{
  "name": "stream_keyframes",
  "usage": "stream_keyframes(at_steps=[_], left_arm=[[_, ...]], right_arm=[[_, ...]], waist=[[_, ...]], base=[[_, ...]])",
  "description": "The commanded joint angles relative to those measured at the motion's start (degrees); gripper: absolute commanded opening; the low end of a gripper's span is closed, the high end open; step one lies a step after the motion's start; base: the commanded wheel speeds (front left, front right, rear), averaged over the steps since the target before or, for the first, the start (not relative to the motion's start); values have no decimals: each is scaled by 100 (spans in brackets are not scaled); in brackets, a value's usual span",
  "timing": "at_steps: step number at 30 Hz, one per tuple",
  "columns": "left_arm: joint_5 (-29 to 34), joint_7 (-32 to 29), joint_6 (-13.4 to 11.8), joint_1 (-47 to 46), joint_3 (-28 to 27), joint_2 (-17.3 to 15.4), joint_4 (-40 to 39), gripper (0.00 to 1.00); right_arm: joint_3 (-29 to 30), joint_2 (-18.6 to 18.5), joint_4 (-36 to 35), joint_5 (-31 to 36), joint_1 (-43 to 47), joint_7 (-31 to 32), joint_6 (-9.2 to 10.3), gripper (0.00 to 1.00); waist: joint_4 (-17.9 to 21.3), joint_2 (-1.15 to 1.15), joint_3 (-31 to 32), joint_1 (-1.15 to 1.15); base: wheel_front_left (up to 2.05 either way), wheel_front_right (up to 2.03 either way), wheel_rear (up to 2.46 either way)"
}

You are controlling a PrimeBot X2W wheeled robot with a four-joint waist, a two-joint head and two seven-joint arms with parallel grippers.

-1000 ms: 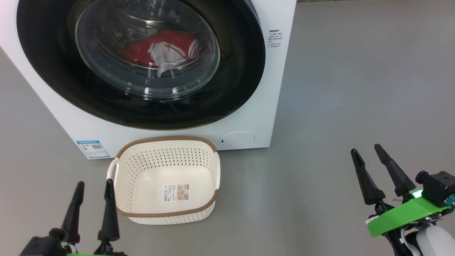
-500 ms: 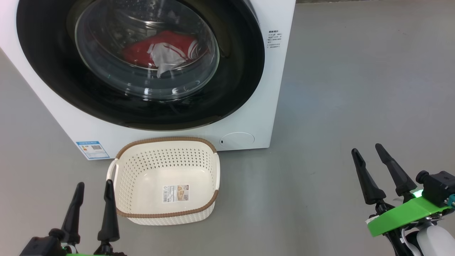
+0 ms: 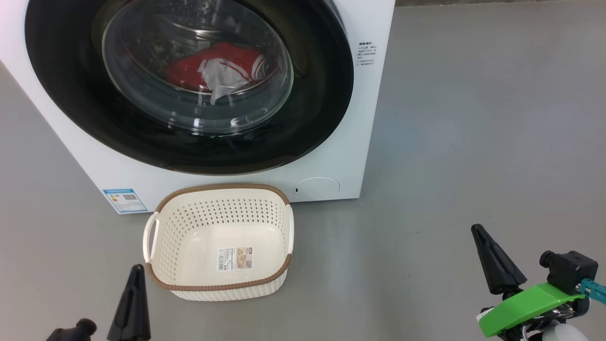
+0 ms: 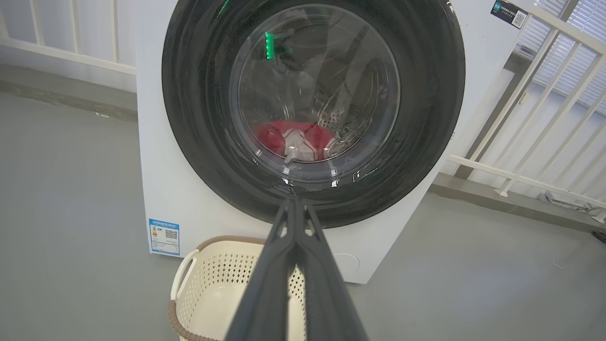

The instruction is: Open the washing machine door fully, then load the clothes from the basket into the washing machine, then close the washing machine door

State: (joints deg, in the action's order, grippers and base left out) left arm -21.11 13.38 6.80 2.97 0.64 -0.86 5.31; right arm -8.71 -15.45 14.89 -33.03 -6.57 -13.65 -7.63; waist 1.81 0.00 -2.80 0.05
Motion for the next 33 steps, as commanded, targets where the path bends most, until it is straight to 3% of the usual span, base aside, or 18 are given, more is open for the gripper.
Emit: stream_keyframes(at_steps=[1,5,33], left_arm=[[-156,-30,4,-132,-28,-67,-100,0],[-407,-85,6,-165,-37,-83,-57,0],[-2134,-494,22,-354,-127,-169,181,0]], right_arm=[[69,-36,-141,-153,-123,24,1,0],[111,3,-132,-357,-123,86,1,0],[425,286,-118,-1766,-85,534,5,0]], waist=[[-3,0,4,6],[-9,0,1,-4],[-52,0,65,-4]], base=[[0,0,0],[0,0,0],[0,0,0]])
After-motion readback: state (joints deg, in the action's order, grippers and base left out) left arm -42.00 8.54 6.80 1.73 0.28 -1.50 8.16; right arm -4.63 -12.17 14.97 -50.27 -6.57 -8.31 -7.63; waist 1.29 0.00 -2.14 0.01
